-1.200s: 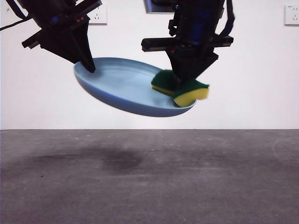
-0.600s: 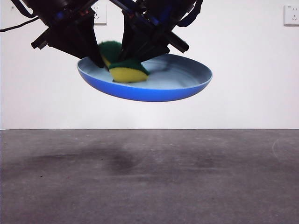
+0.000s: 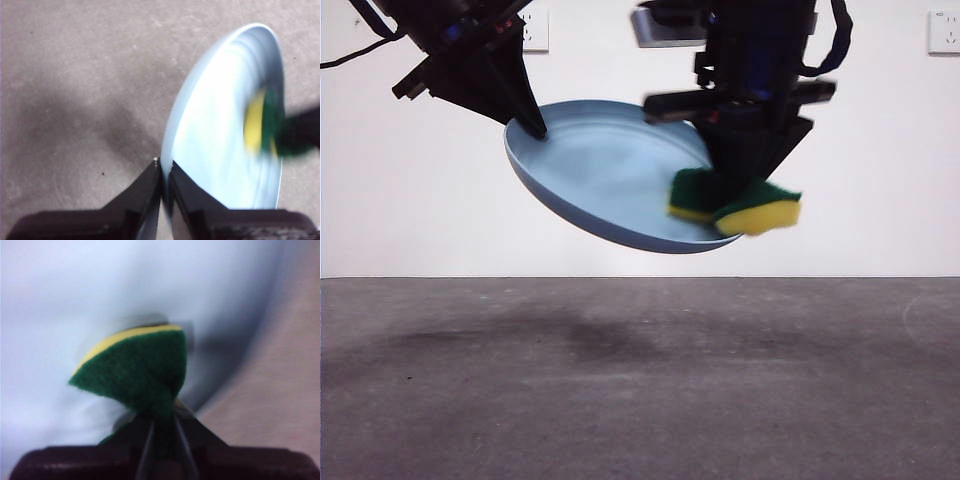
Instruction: Pick up the plate,pick up the cloth,clean the plate with the cloth
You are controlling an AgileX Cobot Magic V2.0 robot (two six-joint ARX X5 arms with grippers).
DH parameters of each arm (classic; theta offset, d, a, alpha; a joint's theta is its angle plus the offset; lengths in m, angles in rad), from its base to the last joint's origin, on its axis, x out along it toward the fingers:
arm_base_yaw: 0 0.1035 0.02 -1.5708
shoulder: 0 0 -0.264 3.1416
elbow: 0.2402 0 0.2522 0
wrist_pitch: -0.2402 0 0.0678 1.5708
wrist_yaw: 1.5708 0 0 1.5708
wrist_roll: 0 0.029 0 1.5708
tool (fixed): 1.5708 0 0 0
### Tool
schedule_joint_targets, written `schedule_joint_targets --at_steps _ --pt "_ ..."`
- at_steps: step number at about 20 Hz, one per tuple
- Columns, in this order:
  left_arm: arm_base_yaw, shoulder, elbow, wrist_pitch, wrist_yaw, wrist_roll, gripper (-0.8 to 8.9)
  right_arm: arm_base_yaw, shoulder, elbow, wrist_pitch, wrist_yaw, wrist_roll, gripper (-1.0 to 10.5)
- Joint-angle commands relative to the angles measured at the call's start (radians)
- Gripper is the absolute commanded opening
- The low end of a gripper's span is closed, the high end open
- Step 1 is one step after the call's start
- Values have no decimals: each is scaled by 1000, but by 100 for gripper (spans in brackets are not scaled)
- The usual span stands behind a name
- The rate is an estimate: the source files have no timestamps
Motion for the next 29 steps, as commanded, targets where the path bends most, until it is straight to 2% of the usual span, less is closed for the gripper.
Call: schedule_joint_targets --at_steps 1,3,4,5,8,10,11,14,15,18,22,26,27,28,29 --pt "-3 -5 2 -16 63 0 -8 -20 14 -12 101 55 5 -16" --pt "-4 -5 2 -15 95 0 -8 -29 14 -12 190 17 10 -16" --pt "-4 -5 2 -14 109 1 -8 -31 14 -12 234 -28 16 -16" --pt "-4 -5 3 -11 120 1 -8 -32 14 -12 296 -121 21 -16" --pt "-4 -5 2 -11 112 18 -8 -31 14 -12 415 -489 33 -17" --pt "-4 -4 2 -12 58 28 -8 -31 14 -12 413 -623 33 -17" --pt "-3 -4 2 -16 -7 42 -8 -31 10 -12 399 -634 34 -17" --pt "0 11 2 -26 -284 103 -8 -32 -53 -12 298 -577 40 -17" --pt "8 24 2 -24 -317 107 -8 -32 -80 -12 269 -549 40 -17" --pt "64 111 2 -20 -327 105 -8 -32 -188 -12 196 -462 40 -16" --pt "105 264 2 10 -328 105 -8 -34 -322 -12 150 -450 40 -17" --pt "122 383 2 51 -328 103 1 -34 -406 -12 112 -386 40 -17" --pt "122 400 2 53 -326 101 30 -35 -417 -12 103 -362 40 -17" --pt "122 412 2 56 -322 101 149 -35 -422 -12 95 -336 40 -17" --pt "122 414 2 58 -322 99 327 -35 -422 -12 87 -304 40 -17"
